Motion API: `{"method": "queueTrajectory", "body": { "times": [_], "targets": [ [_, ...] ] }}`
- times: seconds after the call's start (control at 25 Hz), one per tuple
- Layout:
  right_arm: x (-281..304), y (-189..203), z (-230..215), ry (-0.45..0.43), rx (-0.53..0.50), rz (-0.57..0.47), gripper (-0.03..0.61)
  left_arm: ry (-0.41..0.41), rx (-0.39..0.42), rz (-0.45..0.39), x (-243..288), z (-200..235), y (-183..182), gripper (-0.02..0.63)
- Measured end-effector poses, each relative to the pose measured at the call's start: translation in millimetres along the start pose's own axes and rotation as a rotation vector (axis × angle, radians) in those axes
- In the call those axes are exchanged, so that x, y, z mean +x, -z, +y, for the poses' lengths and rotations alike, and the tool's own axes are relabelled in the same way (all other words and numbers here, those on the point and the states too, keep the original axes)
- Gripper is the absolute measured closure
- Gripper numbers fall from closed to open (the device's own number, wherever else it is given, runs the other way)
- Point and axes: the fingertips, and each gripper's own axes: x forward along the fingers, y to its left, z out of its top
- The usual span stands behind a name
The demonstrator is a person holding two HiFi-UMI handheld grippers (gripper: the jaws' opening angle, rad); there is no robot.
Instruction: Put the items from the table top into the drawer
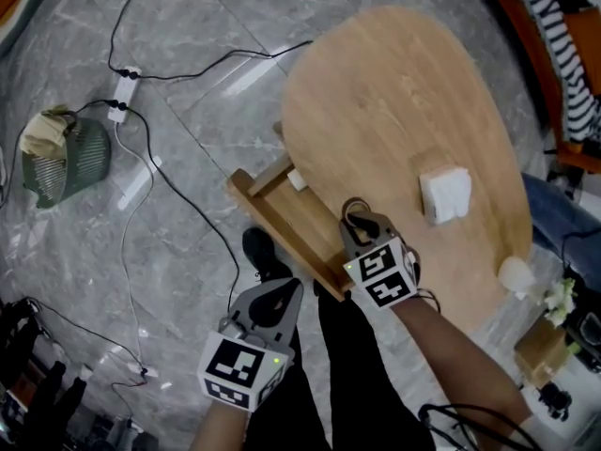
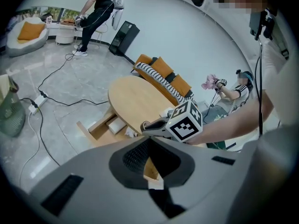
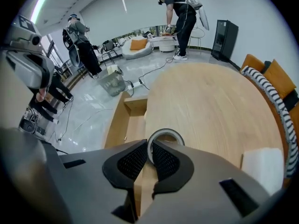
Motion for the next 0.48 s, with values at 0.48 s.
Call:
{"method": "queueTrajectory", "body": {
  "times": [0.48],
  "targets": [
    [2.4, -19.1, 56.2, -0.137, -0.119, -0.065, 0.520, -0.024, -0.047, -0.011, -6.7, 15.7, 10.1, 0.614]
  ]
}}
